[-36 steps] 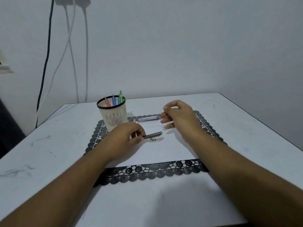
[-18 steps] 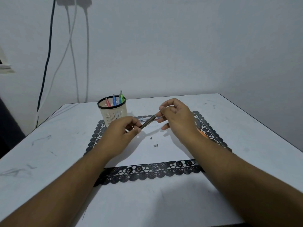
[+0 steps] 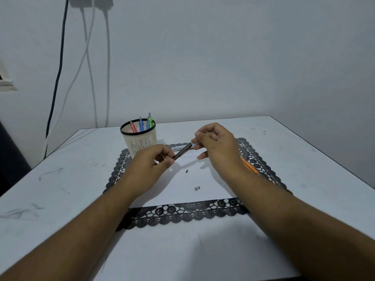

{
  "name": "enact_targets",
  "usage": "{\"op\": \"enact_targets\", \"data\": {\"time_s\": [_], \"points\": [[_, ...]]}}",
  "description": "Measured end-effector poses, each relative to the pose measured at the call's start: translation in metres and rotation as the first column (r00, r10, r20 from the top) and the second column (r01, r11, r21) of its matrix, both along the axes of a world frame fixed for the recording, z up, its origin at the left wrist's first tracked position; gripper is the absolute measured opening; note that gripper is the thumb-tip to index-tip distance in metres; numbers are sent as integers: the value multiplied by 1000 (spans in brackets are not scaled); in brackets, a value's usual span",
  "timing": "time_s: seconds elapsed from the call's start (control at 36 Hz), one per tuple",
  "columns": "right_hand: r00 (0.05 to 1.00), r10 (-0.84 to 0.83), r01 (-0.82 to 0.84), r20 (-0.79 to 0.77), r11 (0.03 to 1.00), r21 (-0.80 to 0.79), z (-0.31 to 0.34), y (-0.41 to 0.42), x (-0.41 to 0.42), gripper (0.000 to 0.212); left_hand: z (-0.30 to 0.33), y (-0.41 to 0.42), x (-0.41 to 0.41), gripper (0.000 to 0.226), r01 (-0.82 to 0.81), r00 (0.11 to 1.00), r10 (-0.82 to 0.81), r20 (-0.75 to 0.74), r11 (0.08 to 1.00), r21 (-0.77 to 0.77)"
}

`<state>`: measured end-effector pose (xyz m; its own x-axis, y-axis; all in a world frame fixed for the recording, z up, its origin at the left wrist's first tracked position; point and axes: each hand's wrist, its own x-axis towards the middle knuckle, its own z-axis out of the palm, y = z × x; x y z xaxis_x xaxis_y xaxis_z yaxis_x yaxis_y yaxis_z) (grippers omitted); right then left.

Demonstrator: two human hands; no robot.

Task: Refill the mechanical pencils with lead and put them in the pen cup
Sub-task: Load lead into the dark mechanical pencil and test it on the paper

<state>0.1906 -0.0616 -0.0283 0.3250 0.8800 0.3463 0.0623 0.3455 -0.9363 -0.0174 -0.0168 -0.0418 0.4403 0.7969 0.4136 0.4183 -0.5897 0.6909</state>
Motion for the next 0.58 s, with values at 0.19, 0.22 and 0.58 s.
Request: {"op": "enact_targets", "data": {"time_s": [0.19,0.22,0.58], "points": [[999,-4,5,-38,1000,18,0,0,-2,1,0,0,0,12,-2,1000,2,6,1000,3],[1000,-1,2,-29,1000,18,-1,0,-3,1,0,0,0,13,-3,1000,3,7,1000,4],[949,-26,30,315,1000,-7,-8,4,1,17,-1,1,1,8,-16,997,22,70,996,-83]]}}
